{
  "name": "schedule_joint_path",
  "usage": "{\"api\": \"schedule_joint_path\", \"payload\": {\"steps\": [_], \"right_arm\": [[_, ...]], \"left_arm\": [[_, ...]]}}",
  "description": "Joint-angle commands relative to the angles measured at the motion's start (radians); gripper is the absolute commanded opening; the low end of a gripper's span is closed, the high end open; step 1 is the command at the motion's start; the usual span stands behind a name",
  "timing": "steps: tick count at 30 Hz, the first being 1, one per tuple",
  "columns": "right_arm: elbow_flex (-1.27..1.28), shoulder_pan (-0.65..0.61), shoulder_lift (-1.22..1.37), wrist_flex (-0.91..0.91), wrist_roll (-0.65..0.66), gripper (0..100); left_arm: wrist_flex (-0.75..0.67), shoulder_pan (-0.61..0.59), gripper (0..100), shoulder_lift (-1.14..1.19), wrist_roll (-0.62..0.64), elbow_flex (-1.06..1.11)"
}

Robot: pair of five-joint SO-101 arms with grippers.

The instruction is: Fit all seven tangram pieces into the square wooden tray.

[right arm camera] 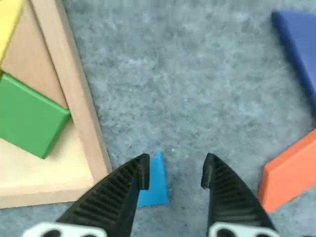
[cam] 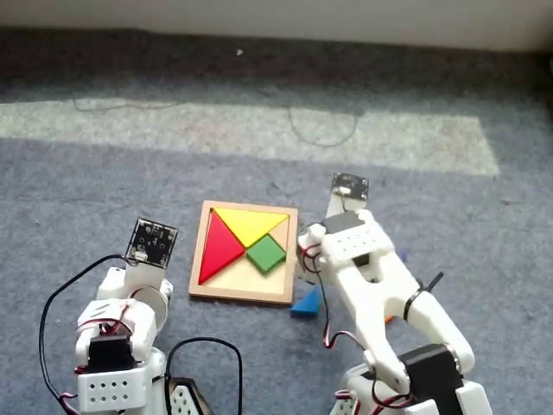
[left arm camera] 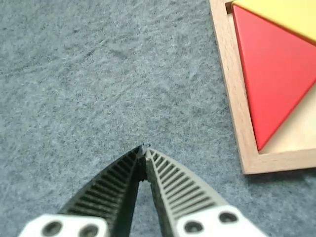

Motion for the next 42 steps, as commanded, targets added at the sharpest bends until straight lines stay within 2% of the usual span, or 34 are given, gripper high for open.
{"api": "schedule_joint_path", "payload": {"steps": [1, 4, 8, 13, 17, 23, 29, 38, 42], "right_arm": [[-0.062, 0.074, -0.005, 0.021, 0.141, 17.4], [-0.088, 0.059, -0.008, 0.084, 0.150, 17.4], [-0.148, -0.036, -0.071, 0.199, 0.124, 17.4], [-0.147, -0.173, -0.147, 0.159, -0.144, 17.7], [-0.031, -0.239, -0.113, 0.004, -0.261, 17.7], [0.125, -0.239, -0.070, -0.223, -0.330, 17.7], [0.151, -0.208, -0.067, -0.225, -0.356, 17.8], [0.021, -0.168, -0.134, 0.010, -0.354, 17.8], [0.019, -0.170, -0.183, 0.030, -0.350, 17.8]], "left_arm": [[-0.021, -0.004, 1, -0.002, -0.006, 0.019], [-0.021, -0.004, 1, -0.002, -0.006, 0.019], [-0.021, -0.004, 1, -0.002, -0.006, 0.019], [-0.021, -0.004, 1, -0.002, -0.006, 0.019], [-0.021, -0.004, 1, -0.002, -0.006, 0.019], [-0.021, -0.004, 1, -0.002, -0.006, 0.019], [-0.021, -0.004, 1, -0.002, -0.006, 0.019], [-0.023, -0.004, 1, -0.002, -0.006, 0.019], [-0.023, -0.004, 1, -0.002, -0.006, 0.019]]}}
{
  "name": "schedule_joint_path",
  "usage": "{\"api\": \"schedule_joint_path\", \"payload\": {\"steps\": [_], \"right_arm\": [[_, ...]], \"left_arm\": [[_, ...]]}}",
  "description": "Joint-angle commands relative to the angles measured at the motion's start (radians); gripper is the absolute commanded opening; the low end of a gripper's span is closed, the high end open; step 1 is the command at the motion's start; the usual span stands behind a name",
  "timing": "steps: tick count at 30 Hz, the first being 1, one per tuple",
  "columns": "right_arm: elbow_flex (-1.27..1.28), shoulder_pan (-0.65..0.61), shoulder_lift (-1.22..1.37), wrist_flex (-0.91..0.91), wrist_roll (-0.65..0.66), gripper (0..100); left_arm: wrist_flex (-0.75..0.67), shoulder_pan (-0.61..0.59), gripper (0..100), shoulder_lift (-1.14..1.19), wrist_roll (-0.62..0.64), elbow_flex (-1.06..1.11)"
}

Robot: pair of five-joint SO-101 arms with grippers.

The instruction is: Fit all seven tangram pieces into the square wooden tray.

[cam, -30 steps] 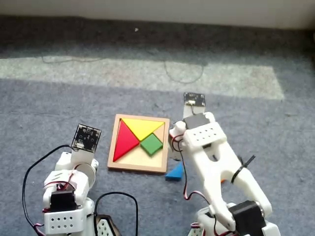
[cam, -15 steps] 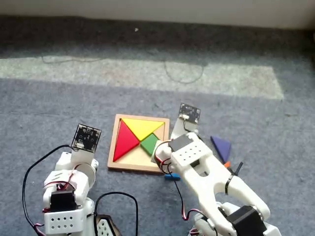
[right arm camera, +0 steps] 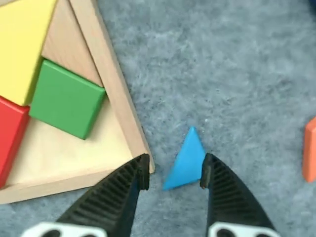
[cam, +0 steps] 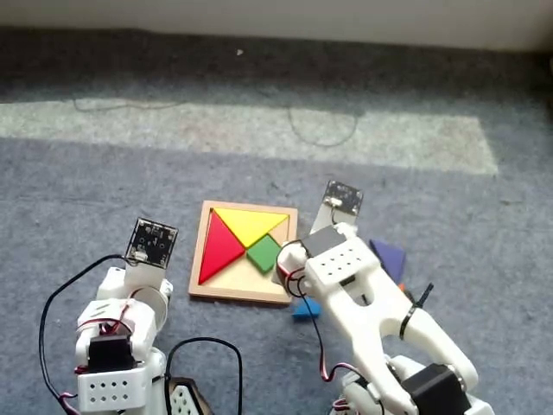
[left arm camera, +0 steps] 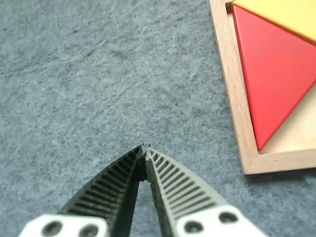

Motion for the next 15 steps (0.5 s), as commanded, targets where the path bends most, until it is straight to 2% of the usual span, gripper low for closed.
{"api": "schedule_joint_path", "payload": {"steps": [1, 7, 15], "right_arm": [[-0.028, 0.018, -0.061, 0.024, -0.002, 17.8], [0.018, -0.012, -0.061, 0.022, 0.000, 17.8], [0.124, -0.033, -0.061, -0.104, 0.002, 17.8]], "left_arm": [[-0.021, -0.004, 1, -0.002, -0.006, 0.019], [-0.021, -0.004, 1, -0.002, -0.006, 0.019], [-0.021, -0.004, 1, -0.002, -0.006, 0.019]]}}
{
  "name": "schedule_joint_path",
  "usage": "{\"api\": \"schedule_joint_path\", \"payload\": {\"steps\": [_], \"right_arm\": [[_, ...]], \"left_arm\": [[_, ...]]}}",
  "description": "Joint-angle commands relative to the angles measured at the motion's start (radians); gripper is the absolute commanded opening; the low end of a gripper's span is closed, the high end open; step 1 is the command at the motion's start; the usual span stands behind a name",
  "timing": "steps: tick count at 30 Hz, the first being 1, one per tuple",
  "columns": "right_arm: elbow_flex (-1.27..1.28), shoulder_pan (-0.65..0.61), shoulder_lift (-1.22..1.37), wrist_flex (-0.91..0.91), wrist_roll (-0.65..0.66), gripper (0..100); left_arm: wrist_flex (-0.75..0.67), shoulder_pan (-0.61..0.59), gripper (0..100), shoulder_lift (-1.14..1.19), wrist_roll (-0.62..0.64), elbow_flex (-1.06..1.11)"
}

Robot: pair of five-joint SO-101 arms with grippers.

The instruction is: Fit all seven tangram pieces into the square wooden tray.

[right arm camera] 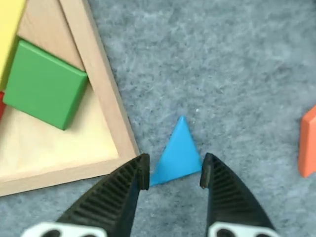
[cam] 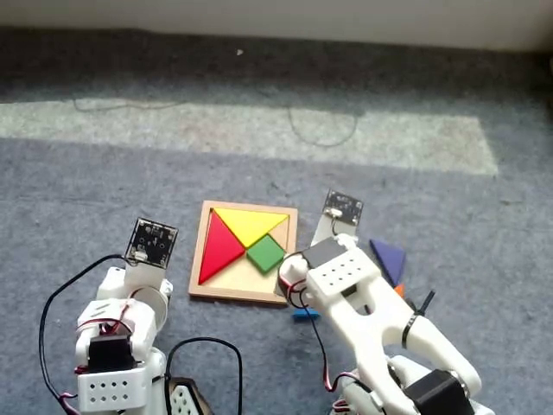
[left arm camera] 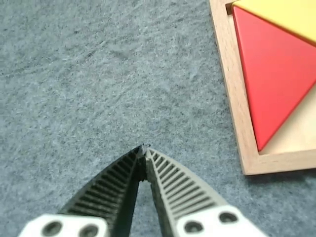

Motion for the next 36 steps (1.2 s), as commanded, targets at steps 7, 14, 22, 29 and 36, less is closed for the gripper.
{"api": "schedule_joint_path", "payload": {"steps": [7, 14, 22, 29, 36], "right_arm": [[0.039, -0.016, -0.018, -0.071, 0.020, 17.8], [0.041, -0.016, 0.189, -0.068, 0.020, 17.5], [0.019, -0.015, 0.171, -0.065, 0.028, 17.3], [0.028, -0.010, 0.015, -0.070, 0.075, 17.3], [0.031, -0.010, -0.042, -0.067, 0.106, 17.3]], "left_arm": [[-0.020, -0.004, 1, -0.002, -0.006, 0.019], [-0.020, -0.004, 1, -0.002, -0.006, 0.019], [-0.020, -0.004, 1, -0.002, -0.006, 0.019], [-0.020, -0.004, 1, -0.002, -0.006, 0.019], [-0.020, -0.004, 1, -0.002, -0.006, 0.019]]}}
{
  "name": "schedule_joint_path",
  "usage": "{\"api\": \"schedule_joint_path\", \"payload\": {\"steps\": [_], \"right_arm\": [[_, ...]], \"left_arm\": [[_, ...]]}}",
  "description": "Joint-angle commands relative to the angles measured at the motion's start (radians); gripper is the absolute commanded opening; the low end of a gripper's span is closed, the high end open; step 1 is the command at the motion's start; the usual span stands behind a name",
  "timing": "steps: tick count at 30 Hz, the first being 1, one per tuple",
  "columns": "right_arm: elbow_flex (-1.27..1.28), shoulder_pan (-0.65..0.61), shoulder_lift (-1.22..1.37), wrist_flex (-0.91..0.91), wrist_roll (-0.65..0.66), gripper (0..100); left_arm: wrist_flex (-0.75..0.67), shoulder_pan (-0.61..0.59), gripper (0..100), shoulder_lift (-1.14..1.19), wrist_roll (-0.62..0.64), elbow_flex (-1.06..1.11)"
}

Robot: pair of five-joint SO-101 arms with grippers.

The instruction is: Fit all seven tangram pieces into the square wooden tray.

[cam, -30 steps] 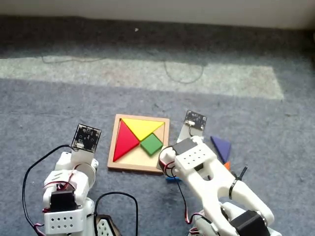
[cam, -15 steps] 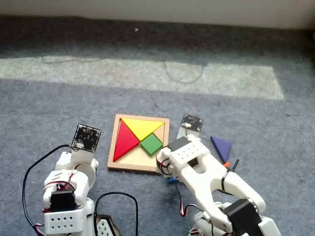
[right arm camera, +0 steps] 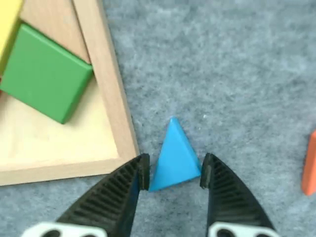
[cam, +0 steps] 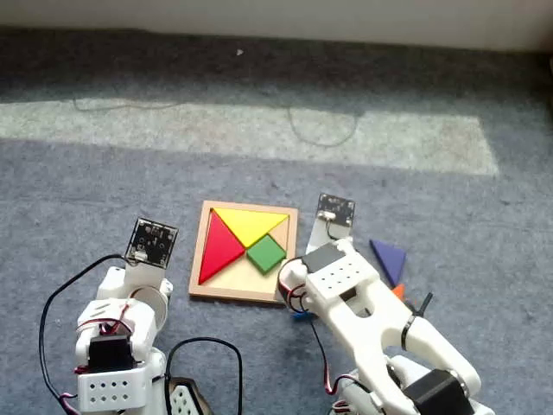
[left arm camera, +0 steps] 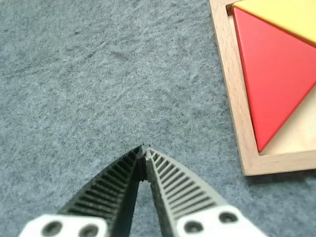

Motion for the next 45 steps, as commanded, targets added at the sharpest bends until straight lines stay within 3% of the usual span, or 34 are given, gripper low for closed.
{"api": "schedule_joint_path", "payload": {"steps": [1, 45], "right_arm": [[-0.002, -0.004, -0.041, -0.015, 0.018, 17.3], [0.091, -0.005, -0.036, -0.068, 0.054, 17.3]], "left_arm": [[-0.017, -0.004, 1, -0.002, -0.006, 0.019], [-0.011, -0.004, 1, -0.002, -0.006, 0.019]]}}
